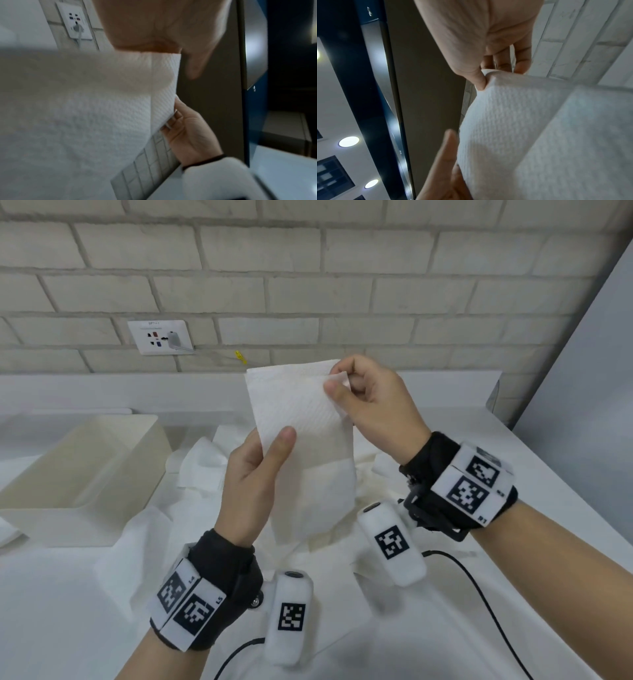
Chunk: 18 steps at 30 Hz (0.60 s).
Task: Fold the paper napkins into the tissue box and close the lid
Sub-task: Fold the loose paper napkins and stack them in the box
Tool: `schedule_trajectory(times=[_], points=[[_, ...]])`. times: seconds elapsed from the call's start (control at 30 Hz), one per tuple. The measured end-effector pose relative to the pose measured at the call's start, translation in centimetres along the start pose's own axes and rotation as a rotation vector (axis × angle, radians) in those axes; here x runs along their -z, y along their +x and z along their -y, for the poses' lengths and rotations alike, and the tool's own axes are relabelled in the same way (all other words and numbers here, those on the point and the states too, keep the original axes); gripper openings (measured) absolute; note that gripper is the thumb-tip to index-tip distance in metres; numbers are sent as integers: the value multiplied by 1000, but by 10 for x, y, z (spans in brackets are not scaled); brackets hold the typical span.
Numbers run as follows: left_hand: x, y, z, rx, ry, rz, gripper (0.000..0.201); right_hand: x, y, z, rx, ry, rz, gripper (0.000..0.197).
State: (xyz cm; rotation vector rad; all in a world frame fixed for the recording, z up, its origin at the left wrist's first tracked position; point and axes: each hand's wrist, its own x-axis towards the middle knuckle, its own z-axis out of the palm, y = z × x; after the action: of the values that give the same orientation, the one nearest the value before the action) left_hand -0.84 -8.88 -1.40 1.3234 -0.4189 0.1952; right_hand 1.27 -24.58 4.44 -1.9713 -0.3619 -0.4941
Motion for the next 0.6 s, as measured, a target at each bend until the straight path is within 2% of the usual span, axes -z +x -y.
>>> schedule_trajectory(times=[0.07,0.17,0.23,0.27,0.3,0.37,0.43,0.5,0.6], points=[[-3,1,-1,38,-2,-76,21,-3,-1,-2,-9,17,-42,19],[-5,0,-2,40,10,-92,22,-6,-3,-3,-6,19,-102,17],[-5,-1,-1,27,36,-102,22,-10,-5,-4,-1,-7,-96,8],[-4,0,-1,25,37,-121,22,-12,-7,-4,-20,-14,-92,10],[-4,1,-1,29,23,-147,22,-14,-10,-5,-65,-9,-76,21],[-2,5,-1,43,-21,-201,23,-17,-18,-8,-207,31,43,46],[-1,11,-1,55,-35,-267,25,-19,-32,-12,-290,36,233,55],[2,16,-2,57,-20,-324,25,-22,-46,-20,-270,92,371,43],[5,23,-2,91,-62,-363,25,-23,-61,-24,-312,239,385,18]])
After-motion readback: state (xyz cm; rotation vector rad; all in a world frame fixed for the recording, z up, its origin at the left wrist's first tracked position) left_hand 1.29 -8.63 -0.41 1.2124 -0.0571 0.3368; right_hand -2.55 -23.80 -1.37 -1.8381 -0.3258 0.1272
